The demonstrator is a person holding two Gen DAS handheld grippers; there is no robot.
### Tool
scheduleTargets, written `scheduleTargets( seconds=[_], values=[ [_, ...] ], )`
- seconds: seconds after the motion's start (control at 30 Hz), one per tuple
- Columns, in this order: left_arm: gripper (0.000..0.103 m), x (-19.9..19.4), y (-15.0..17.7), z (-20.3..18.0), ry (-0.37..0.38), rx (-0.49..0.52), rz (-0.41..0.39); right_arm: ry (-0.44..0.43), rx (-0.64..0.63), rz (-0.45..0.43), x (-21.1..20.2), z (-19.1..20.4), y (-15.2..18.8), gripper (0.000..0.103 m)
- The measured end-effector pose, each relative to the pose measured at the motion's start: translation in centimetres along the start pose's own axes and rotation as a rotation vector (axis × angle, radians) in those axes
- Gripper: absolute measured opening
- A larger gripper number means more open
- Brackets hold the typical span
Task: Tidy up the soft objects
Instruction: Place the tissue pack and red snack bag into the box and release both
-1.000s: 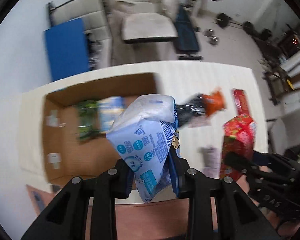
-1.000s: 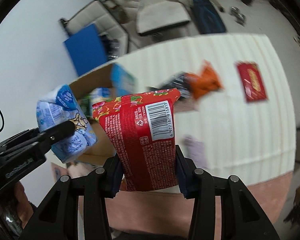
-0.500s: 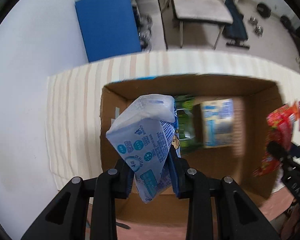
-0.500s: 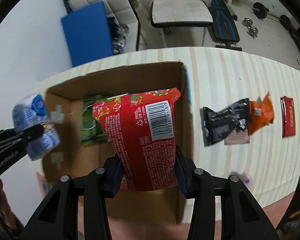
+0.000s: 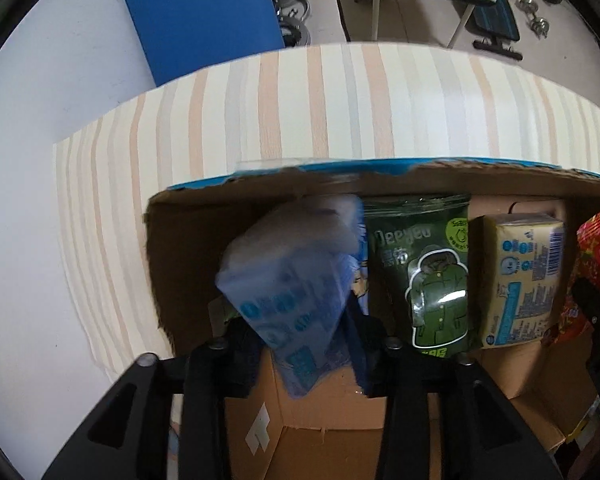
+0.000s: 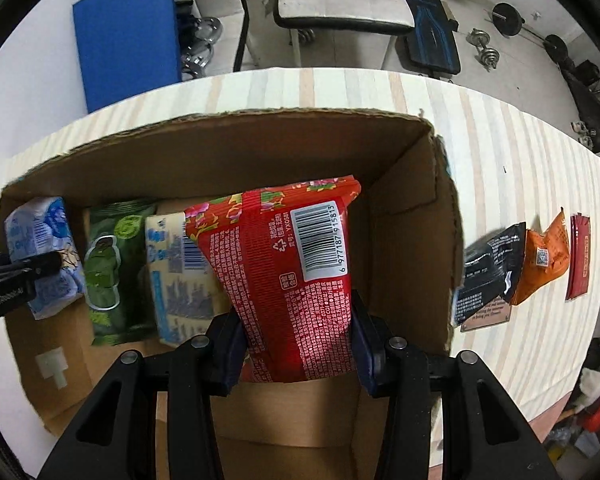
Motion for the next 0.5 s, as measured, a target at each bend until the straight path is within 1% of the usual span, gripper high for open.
scheduleTargets(
  seconds=[0.07, 0.1, 0.13, 0.17, 0.2, 0.23, 0.27, 0.3, 0.33, 0.4, 0.43, 0.47, 0.5],
  values=[
    [0.038, 0.0, -0.2, -0.1, 0.028, -0.012, 0.011, -0.006, -0.018, -0.008, -0.1, 0.6, -0.4, 0.05],
    [0.041, -0.1, -0.3, -0.1, 0.041, -0.028, 0.013, -0.013, -0.021, 0.001, -0.2, 0.7, -0.5, 0.05],
    [0.045, -0.3, -0.3, 0.0, 0.041, -0.034, 0.012, -0.019, -0.014, 0.001, -0.4, 0.8, -0.6, 0.056],
    [0.051, -0.7, -0.3, 0.0, 0.048, -0.037, 0.001, -0.022, -0.008, -0.007, -0.8, 0.7, -0.7, 0.067],
    [0.06, -1.1, -0.4, 0.2, 0.055, -0.038, -0.011, -0.028, 0.001, -0.016, -1.2, 0.6, -0.7, 0.071],
    [0.067, -1.6, -0.4, 0.2, 0.053, -0.037, -0.027, -0.03, 0.006, -0.016, -1.5, 0.5, -0.6, 0.073],
    [0.081, -2.0, -0.4, 0.2, 0.052, -0.033, -0.039, -0.035, 0.006, -0.017, -1.7, 0.5, -0.6, 0.073],
    [0.089, -2.6, -0.2, 0.2, 0.05, -0.033, -0.055, -0.034, 0.002, -0.021, -2.1, 0.6, -0.5, 0.073],
    [0.09, -3.1, 0.1, 0.2, 0.057, -0.034, -0.066, -0.034, -0.002, -0.027, -2.5, 0.5, -0.4, 0.075],
    [0.091, -3.7, 0.6, 0.3, 0.079, -0.045, -0.076, -0.044, -0.006, -0.031, -3.4, 0.5, 0.1, 0.082],
    [0.092, -4.2, 1.1, 0.3, 0.093, -0.052, -0.088, -0.055, -0.004, -0.031, -3.7, 0.6, 0.3, 0.089],
    [0.094, -4.4, 1.4, 0.3, 0.099, -0.061, -0.099, -0.066, -0.004, -0.033, -4.0, 0.7, 0.5, 0.098],
    [0.096, -4.5, 1.8, 0.5, 0.102, -0.068, -0.111, -0.075, -0.006, -0.034, -4.4, 0.8, 0.8, 0.102]
  ],
)
Point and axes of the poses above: each gripper's, at about its wrist camera, not at the fingertips, and x roughly the way its jaws point, z to its left, y to its underside, the point moved 5 cm from there along x, roughly the way its jaws point, and after that the axes turned 7 degrees about -z, right-handed, at the moved point
